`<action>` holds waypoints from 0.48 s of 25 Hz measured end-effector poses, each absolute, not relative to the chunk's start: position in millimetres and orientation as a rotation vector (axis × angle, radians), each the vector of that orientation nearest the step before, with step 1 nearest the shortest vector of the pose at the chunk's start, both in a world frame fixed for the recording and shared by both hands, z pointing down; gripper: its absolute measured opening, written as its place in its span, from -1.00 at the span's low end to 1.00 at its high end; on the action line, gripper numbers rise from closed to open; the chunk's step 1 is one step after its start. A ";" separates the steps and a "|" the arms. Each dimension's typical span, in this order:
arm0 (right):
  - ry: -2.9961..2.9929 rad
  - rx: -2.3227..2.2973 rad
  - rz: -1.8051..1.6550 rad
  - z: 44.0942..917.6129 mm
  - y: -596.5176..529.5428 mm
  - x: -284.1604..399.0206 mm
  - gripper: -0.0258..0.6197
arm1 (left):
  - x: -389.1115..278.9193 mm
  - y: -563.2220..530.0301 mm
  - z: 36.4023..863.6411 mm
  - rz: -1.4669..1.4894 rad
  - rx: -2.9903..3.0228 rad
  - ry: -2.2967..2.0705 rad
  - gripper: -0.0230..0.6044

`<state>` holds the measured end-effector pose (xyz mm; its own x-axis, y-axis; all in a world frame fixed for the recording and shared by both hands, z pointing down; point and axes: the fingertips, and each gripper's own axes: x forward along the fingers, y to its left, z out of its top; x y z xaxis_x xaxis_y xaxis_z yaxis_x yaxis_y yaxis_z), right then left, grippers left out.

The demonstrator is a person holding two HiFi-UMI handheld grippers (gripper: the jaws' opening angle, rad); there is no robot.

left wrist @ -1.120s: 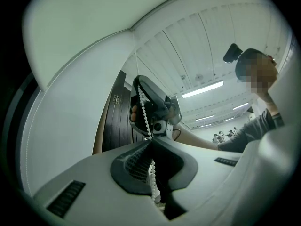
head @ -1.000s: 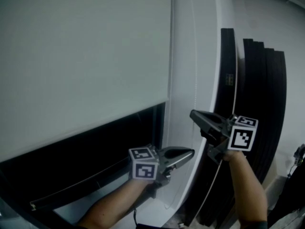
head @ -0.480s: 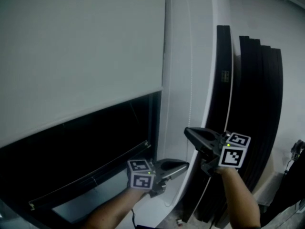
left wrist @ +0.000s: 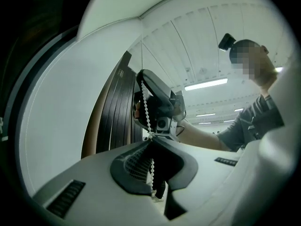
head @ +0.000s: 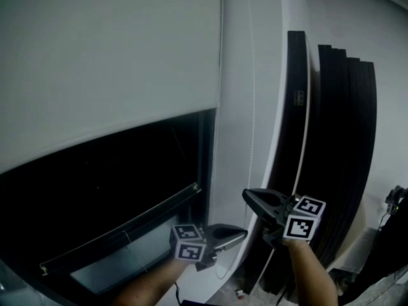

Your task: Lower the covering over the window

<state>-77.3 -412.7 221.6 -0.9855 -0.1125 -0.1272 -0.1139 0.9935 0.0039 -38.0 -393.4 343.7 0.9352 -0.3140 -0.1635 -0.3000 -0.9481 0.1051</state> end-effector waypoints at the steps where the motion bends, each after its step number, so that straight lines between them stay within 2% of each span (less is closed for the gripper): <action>1: 3.019 -0.176 0.000 230.8 -413.0 -76.6 -0.96 | -37.1 -393.4 353.0 -0.258 3.001 -0.484 -0.93; 12: 3.049 -0.201 -0.155 319.5 -405.1 -71.7 -0.96 | -34.6 -387.1 442.3 -0.148 2.876 -0.505 -0.93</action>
<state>-71.7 -405.1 319.5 -0.9880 -0.1351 -0.0748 -0.1268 0.9863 -0.1059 -34.6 -387.1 442.3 0.9361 -0.3464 -0.0610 -0.3245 -0.9175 0.2300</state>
